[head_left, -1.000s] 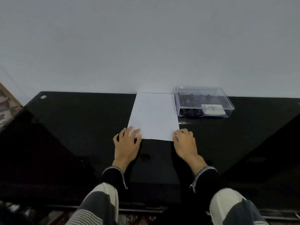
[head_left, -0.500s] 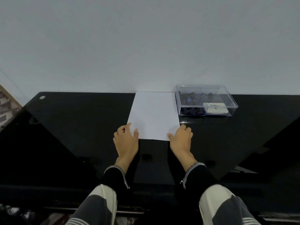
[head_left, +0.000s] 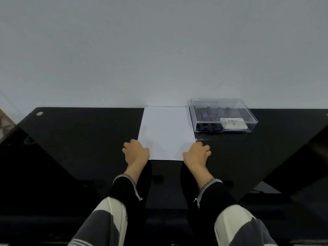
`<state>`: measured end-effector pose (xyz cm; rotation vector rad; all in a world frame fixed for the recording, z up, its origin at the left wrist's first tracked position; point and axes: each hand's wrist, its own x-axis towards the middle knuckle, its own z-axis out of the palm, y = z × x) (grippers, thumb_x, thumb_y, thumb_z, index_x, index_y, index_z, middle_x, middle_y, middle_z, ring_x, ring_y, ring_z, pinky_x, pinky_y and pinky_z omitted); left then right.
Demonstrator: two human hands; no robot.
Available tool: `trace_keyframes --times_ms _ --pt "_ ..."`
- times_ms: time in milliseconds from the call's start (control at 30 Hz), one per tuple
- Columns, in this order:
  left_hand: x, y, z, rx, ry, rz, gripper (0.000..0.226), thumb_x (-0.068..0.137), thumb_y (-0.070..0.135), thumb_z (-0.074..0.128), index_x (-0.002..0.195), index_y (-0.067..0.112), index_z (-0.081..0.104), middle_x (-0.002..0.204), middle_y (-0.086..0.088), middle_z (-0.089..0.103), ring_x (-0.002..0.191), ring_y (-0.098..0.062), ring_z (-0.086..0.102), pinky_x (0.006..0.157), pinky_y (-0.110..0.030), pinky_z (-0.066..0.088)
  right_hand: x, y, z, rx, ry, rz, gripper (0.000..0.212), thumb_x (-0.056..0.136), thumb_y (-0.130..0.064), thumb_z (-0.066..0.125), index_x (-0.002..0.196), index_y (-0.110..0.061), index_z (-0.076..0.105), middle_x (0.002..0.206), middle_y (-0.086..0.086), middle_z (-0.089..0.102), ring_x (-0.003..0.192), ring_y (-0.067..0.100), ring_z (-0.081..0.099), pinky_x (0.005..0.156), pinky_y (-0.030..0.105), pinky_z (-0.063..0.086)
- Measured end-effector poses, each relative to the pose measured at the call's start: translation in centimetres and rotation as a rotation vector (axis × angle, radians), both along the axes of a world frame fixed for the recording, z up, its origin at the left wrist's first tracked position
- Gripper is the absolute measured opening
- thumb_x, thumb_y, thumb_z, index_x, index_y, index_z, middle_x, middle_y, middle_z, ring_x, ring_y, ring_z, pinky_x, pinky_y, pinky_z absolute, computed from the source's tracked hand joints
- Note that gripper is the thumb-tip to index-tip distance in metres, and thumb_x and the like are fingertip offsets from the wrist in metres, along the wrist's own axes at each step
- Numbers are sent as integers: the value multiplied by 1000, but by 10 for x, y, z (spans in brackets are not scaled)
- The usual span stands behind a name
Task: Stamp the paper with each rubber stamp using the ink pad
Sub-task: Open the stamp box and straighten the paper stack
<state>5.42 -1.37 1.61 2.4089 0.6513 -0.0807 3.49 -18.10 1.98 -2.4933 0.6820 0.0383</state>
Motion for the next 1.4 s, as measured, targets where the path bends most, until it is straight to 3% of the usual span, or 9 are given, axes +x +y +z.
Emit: trace_keyframes --times_ms 133,267,400,567,733,933,1133,1267,1400 --pt "8 2 2 -118 35 4 40 87 10 63 121 0 46 121 -16 54 104 -32 58 72 -37 48 3 -2 -2 95 -20 -10 48 87 -8 66 125 6 39 131 24 44 122 35 42 97 35 40" --pt "13 8 1 -195 57 -9 21 85 7 61 99 6 45 113 -13 55 102 -31 57 74 -36 49 8 -7 -6 205 2 -40 43 84 -4 66 121 4 45 128 22 48 120 34 44 89 33 43" --pt "14 5 2 -172 67 -20 18 84 7 60 97 7 48 114 -13 56 100 -30 57 76 -36 51 10 -8 -6 255 42 -65 34 84 -2 63 117 -1 51 134 21 38 124 34 35 78 30 36" --pt "18 -1 9 -160 54 -49 42 87 8 59 123 4 37 108 -10 51 88 -26 51 70 -34 43 10 -8 -3 279 -39 -45 52 82 -2 68 124 0 37 126 20 48 112 33 51 77 34 47" --pt "22 2 9 -184 28 -47 35 99 24 42 129 6 41 126 -12 55 103 -29 57 77 -36 44 13 -20 -1 522 -145 -121 40 92 -20 61 122 3 46 120 15 57 100 27 58 74 29 44" --pt "11 9 2 -224 -2 -151 30 100 16 39 128 8 47 126 -10 55 96 -22 53 87 -38 49 9 -26 -6 466 -165 -76 19 95 -16 53 108 -3 56 112 13 62 87 20 54 72 28 41" --pt "-21 -1 6 -157 47 -194 59 96 11 39 150 5 17 147 -14 37 128 -32 44 104 -44 39 -15 -34 -8 413 -175 34 22 95 -10 53 114 0 59 116 15 62 94 22 56 76 26 41" --pt "-48 -6 6 -58 2 -167 35 94 11 36 128 5 43 129 -11 46 101 -27 51 83 -39 41 -41 -34 -13 353 -170 64 20 97 -9 50 112 0 59 113 15 63 91 22 56 74 27 43" --pt "-77 -5 4 -3 -34 -155 24 94 6 34 111 5 50 117 -10 47 86 -24 47 75 -36 36 -67 -33 -15 246 -155 108 18 98 -11 48 109 -1 59 110 14 62 88 22 56 73 29 45"
